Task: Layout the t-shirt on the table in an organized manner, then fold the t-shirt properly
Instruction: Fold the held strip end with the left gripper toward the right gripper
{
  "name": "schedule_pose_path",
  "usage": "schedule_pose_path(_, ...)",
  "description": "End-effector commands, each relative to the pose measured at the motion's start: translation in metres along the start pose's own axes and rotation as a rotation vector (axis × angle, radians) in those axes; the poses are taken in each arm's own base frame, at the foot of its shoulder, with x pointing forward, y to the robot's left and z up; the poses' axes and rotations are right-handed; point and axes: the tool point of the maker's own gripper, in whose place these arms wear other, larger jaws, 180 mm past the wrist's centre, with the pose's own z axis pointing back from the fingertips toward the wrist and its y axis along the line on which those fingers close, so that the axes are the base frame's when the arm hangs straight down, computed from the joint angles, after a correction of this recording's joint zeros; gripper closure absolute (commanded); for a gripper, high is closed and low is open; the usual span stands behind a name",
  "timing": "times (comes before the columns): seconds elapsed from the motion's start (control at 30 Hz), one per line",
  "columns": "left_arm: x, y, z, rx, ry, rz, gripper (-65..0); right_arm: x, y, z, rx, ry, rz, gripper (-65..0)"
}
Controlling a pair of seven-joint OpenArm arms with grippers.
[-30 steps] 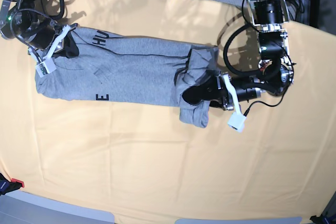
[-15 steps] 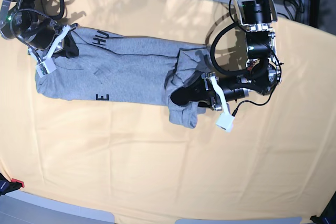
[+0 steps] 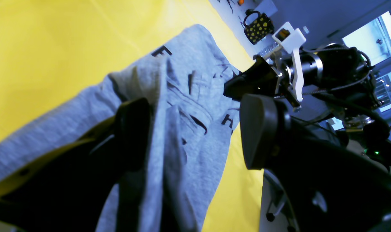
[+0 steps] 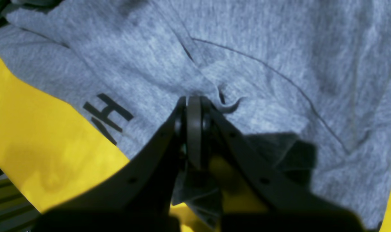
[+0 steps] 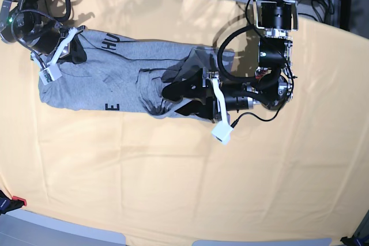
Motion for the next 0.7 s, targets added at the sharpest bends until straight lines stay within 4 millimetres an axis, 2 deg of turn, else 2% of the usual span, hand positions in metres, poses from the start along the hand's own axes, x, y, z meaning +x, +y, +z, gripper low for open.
schedule_pose_path(0.0,0.026,-0.005,0.003,-0.017,-0.06,-0.046,-44.7,0.01,-0.002,0.004,-0.003,-0.031,0.021,0.0)
schedule_pose_path(0.07,0.034,-0.002,0.008,-0.004,-0.082,-0.054,-43.0,0.01,-0.002,0.004,-0.003,-0.032,0.021,0.0)
schedule_pose_path(0.13,0.04,-0.001,0.015,-0.001,-0.108,-0.051,-34.9,0.01,-0.002,0.004,-0.002,-0.031,0.021,0.0)
schedule_pose_path(0.17,0.041,0.0,0.018,-0.003,-0.119,-0.047,-27.8,0.01,-0.002,0.004,-0.002,-0.031,0.021,0.0)
schedule_pose_path(0.27,0.041,-0.002,0.025,-0.018,-0.126,-0.037,-0.2,0.01,-0.002,0.004,-0.003,-0.031,0.021,0.0)
schedule_pose_path(0.43,0.047,0.007,0.041,0.026,-0.166,-0.034,0.0,0.009,-0.002,0.004,-0.003,-0.024,0.021,0.0)
schedule_pose_path(0.57,0.041,0.029,0.058,0.142,-0.139,-0.03,0.0,0.008,-0.002,0.004,-0.003,-0.02,0.021,0.0)
schedule_pose_path(0.67,0.036,0.045,0.063,0.228,-0.118,-0.036,0.0,0.008,-0.002,0.004,-0.003,-0.021,0.021,0.0)
